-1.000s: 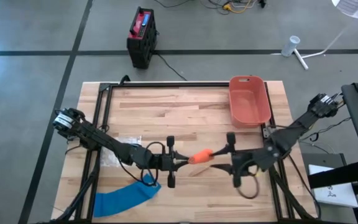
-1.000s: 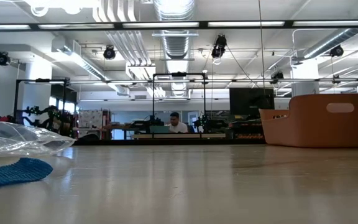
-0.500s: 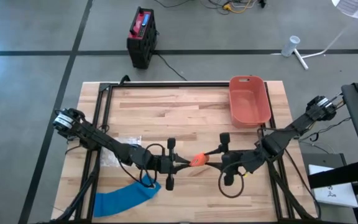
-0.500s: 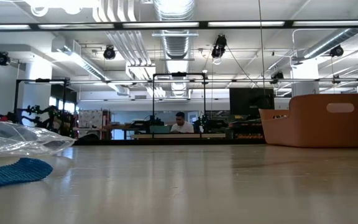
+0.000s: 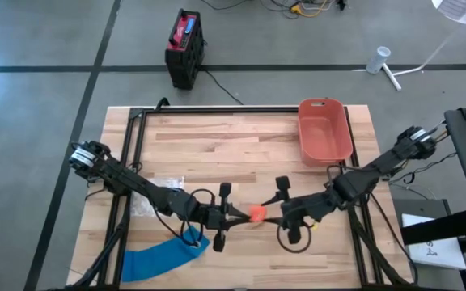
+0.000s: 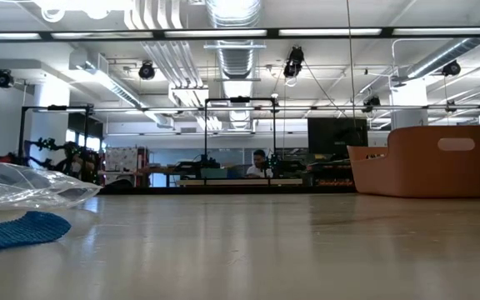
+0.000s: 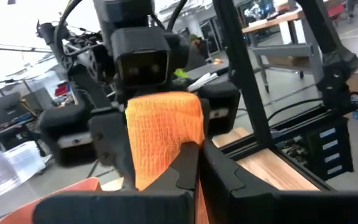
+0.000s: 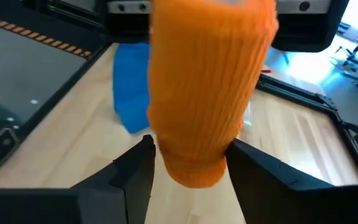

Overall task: Roll bandage
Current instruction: Roll the orange bandage

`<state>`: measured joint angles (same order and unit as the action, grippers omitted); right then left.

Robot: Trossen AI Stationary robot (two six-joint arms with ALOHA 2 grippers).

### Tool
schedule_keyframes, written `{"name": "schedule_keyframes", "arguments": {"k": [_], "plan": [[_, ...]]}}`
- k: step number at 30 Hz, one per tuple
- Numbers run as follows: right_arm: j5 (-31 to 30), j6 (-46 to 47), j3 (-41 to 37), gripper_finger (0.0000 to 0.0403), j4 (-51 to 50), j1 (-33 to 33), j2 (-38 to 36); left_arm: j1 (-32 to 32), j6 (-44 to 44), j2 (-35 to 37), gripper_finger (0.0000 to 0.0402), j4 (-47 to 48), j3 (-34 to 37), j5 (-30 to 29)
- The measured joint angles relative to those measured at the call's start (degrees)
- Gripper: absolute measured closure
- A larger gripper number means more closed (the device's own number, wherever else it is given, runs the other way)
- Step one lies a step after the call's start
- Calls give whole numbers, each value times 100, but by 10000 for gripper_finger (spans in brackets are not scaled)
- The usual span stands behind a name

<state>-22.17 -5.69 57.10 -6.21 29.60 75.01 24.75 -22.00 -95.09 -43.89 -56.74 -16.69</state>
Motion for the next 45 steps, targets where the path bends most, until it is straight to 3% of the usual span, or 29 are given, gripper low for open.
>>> {"name": "schedule_keyframes", "arguments": {"k": [6,13,20,26,30,33,40,45], "plan": [[78,-386,-2,264,336,-84,286,-9,0,-39,401,119,-47,77],[295,-501,28,388,494,-98,316,-43,0,-32,401,32,-65,-132],[314,-352,28,401,476,-91,211,-57,504,-20,379,21,-67,-607],[305,297,28,367,503,-184,183,-79,938,-15,323,52,-67,-651],[236,520,28,319,543,-223,187,-71,944,-27,287,138,-65,-590],[516,551,28,282,575,-222,187,-70,944,-28,271,141,-65,-674],[794,589,44,219,628,-227,161,-76,847,-40,267,234,-54,-951],[826,570,57,205,701,-277,163,-76,806,-46,278,272,-47,-958]]}}
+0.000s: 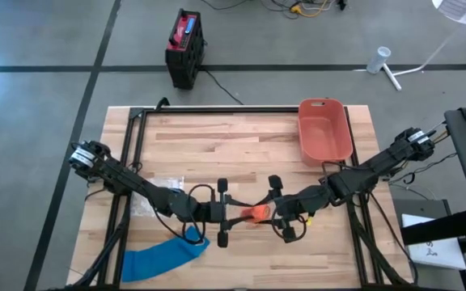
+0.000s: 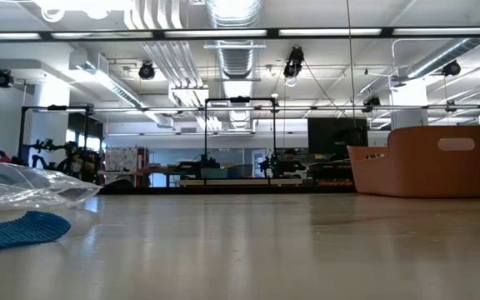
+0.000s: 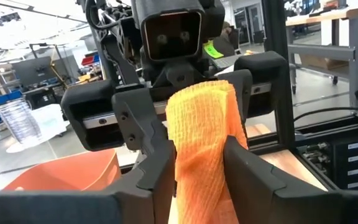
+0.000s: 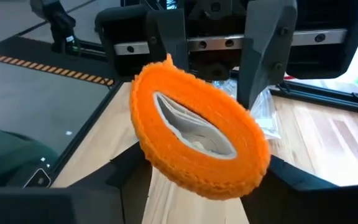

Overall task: Roll bandage
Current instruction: Roll the orange bandage

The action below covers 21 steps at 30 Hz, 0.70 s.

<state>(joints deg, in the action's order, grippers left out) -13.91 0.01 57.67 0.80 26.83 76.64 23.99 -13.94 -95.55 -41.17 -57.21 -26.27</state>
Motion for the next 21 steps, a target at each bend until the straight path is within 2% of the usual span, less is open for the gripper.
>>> {"name": "schedule_keyframes", "arguments": {"k": [3,8,14,19,21], "plan": [[25,-69,0,233,-2,-22,2,0,-20,0,283,5,2,-12],[44,-113,0,337,-19,-37,2,0,-120,2,283,-19,2,-128],[-56,-117,1,342,-206,-48,-146,8,-412,241,251,253,7,-329],[-340,-35,39,343,-487,2,-697,58,-287,942,211,1390,19,-1090],[-471,-26,39,343,-463,-16,-888,73,43,1144,199,1765,28,-1136]]}}
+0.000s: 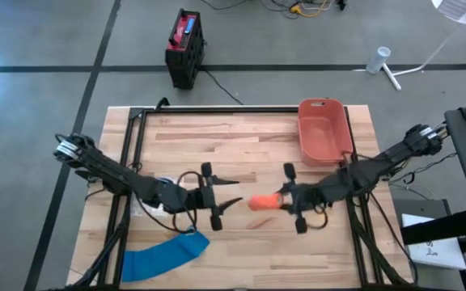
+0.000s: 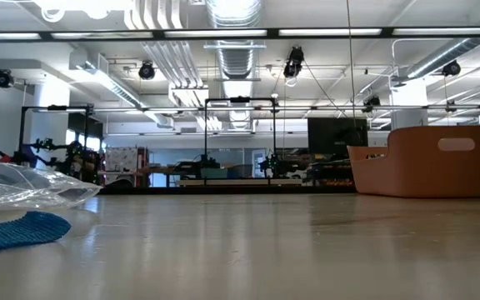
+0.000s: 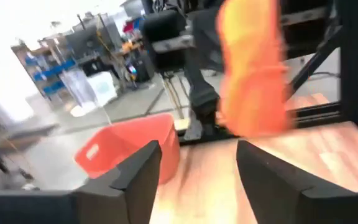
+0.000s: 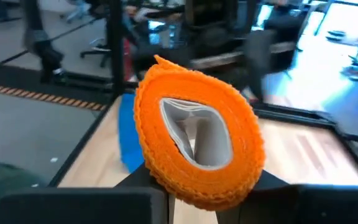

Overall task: Roll bandage
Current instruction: Roll the orange bandage

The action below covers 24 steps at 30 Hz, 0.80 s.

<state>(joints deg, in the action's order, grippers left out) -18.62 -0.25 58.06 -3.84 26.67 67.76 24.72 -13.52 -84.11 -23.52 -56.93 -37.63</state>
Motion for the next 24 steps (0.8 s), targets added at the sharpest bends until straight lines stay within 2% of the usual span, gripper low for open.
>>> {"name": "schedule_keyframes", "arguments": {"k": [4,7,12,16,20,24], "plan": [[-246,-37,-9,343,-56,-2,-227,-1,531,41,181,-55,52,388],[-381,-107,-15,343,-112,-9,-187,-34,580,-214,175,-679,53,732],[-355,-118,-26,343,-131,-15,107,-173,590,-762,173,-1815,53,852],[-384,-127,-33,343,-181,-19,256,-342,838,-1070,181,-2150,53,864],[-429,-145,-5,339,-243,-9,245,-435,1047,-1147,218,-2092,50,962],[-419,-255,66,345,-286,-9,183,-442,952,-1183,299,-2112,29,981]]}}
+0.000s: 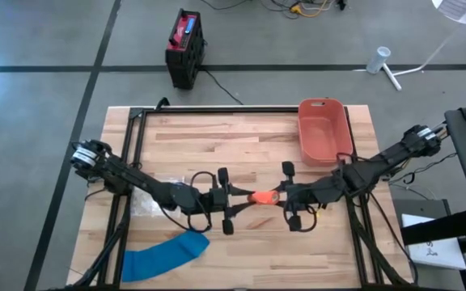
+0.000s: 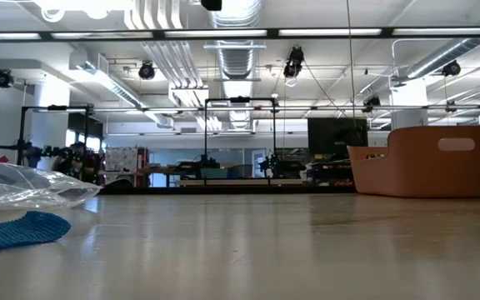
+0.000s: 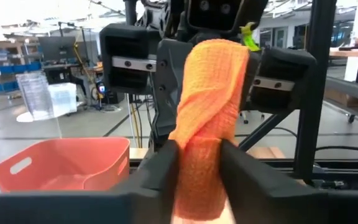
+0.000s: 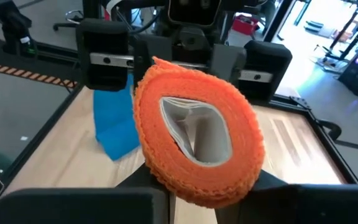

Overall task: Roll bandage
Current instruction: Roll the orange bandage

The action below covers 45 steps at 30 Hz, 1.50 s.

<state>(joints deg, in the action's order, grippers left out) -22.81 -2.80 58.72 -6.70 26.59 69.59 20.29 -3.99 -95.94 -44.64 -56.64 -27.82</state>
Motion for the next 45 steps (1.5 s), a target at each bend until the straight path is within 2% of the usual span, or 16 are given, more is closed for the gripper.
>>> {"name": "schedule_keyframes", "arguments": {"k": [2,4,11,16,21,23,26,32,36,40,45], "plan": [[36,-42,39,346,-36,1,-29,0,-113,5,353,20,-4,50],[44,-79,63,347,-84,21,-74,0,-173,15,385,130,-11,45],[46,92,59,349,-304,88,-377,-9,-344,26,400,394,-17,-20],[134,139,113,350,66,118,-538,-29,-570,-12,393,865,56,-143],[70,121,58,351,-137,137,-605,-8,-410,227,390,991,11,-189],[-60,122,54,351,-95,138,-617,8,-357,212,383,1003,24,-111],[-599,265,42,350,-111,136,-615,17,-335,199,360,747,39,1],[-1746,1505,-37,351,-177,-7,-407,31,-650,208,285,388,26,-310],[-1830,2295,-117,349,-202,-214,-179,17,-1240,119,239,46,5,-395],[-1826,2758,-125,348,-47,-368,76,-22,-1746,-134,220,13,-233,-1314],[-1863,2879,-136,347,231,-415,234,-70,-2272,-394,218,156,-475,-2270]]}}
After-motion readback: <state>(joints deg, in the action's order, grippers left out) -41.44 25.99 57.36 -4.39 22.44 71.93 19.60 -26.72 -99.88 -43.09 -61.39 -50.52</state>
